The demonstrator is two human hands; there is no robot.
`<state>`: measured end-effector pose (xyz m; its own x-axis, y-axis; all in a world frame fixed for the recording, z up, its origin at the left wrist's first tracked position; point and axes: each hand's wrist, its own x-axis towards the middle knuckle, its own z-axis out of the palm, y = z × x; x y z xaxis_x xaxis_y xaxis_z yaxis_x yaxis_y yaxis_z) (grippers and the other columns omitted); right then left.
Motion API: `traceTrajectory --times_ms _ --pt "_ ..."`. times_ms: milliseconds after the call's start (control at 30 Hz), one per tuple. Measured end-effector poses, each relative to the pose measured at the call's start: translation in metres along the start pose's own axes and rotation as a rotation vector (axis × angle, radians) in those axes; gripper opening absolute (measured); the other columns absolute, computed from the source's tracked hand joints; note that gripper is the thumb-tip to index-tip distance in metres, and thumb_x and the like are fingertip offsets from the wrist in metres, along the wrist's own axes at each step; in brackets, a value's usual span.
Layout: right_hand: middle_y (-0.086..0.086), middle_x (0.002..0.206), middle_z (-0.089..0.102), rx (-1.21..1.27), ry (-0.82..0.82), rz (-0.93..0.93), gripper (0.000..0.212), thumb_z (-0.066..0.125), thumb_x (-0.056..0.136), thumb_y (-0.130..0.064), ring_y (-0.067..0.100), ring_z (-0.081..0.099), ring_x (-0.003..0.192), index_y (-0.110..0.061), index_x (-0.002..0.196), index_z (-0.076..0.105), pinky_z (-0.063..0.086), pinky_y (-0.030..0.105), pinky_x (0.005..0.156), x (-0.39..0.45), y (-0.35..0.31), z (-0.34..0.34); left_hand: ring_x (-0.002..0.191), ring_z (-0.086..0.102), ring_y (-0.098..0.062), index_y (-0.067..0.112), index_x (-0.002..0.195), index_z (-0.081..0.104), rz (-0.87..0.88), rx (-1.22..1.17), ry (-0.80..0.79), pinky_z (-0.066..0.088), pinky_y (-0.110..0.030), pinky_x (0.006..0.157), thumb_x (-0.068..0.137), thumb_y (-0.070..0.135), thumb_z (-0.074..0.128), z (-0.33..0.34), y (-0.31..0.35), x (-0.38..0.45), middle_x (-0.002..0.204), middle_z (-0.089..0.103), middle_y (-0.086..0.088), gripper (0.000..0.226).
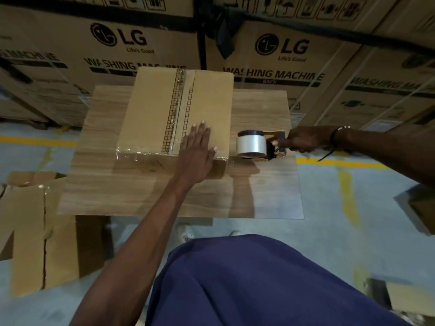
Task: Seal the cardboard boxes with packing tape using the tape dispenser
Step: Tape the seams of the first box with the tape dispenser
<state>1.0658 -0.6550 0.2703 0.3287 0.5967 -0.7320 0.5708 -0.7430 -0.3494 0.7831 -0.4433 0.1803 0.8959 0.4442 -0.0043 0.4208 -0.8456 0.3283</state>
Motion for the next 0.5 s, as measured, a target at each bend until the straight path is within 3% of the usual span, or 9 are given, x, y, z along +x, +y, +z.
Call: traceTrajectory --times_ms 133,233,333,433,500 --pt "-0.001 0.049 0.044 0.208 0.156 0.068 0.068 0.048 0.092 -0.077 0.018 0.037 0.045 -0.020 0.055 0.050 0.032 0.028 0.052 0.017 0.031 0.042 0.159 -0.005 -0.026 0.013 0.165 0.011 -0.006 0.008 -0.014 0.008 -0.048 0.128 0.111 0.045 0.027 -0.001 0.002 0.001 0.173 -0.001 -0.005 0.064" --pt "0.004 0.055 0.052 0.027 0.405 0.054 0.068 0.042 0.097 -0.073 0.026 0.055 0.059 -0.022 0.054 0.053 0.035 0.035 0.062 0.037 0.032 0.077 0.159 -0.006 -0.026 0.014 0.164 0.011 -0.021 0.021 -0.010 0.007 -0.047 0.128 0.111 0.044 0.026 0.000 0.003 0.001 0.173 -0.002 -0.004 0.064" --pt "0.015 0.073 0.065 0.024 0.589 0.134 0.065 0.046 0.094 -0.076 0.037 0.064 0.074 -0.018 0.069 0.058 0.038 0.035 0.059 0.064 0.038 0.116 0.159 -0.006 -0.025 0.014 0.165 0.011 -0.021 0.025 -0.009 0.008 -0.047 0.128 0.110 0.044 0.026 0.001 0.002 0.002 0.173 -0.001 -0.004 0.064" --pt "0.023 0.093 0.069 0.047 0.653 0.208 0.058 0.053 0.096 -0.067 0.043 0.066 0.089 -0.010 0.090 0.058 0.037 0.037 0.063 0.086 0.044 0.153 0.159 -0.004 -0.025 0.014 0.165 0.011 -0.019 0.055 0.005 0.009 -0.046 0.128 0.110 0.045 0.024 0.003 0.001 0.002 0.173 0.000 -0.004 0.064" --pt "0.024 0.095 0.068 0.104 0.689 0.226 0.054 0.059 0.096 -0.062 0.044 0.065 0.092 -0.008 0.096 0.055 0.037 0.040 0.065 0.093 0.046 0.172 0.159 -0.004 -0.024 0.014 0.165 0.011 -0.017 0.062 0.006 0.009 -0.045 0.128 0.109 0.046 0.022 0.003 0.001 0.002 0.173 0.000 -0.003 0.065"
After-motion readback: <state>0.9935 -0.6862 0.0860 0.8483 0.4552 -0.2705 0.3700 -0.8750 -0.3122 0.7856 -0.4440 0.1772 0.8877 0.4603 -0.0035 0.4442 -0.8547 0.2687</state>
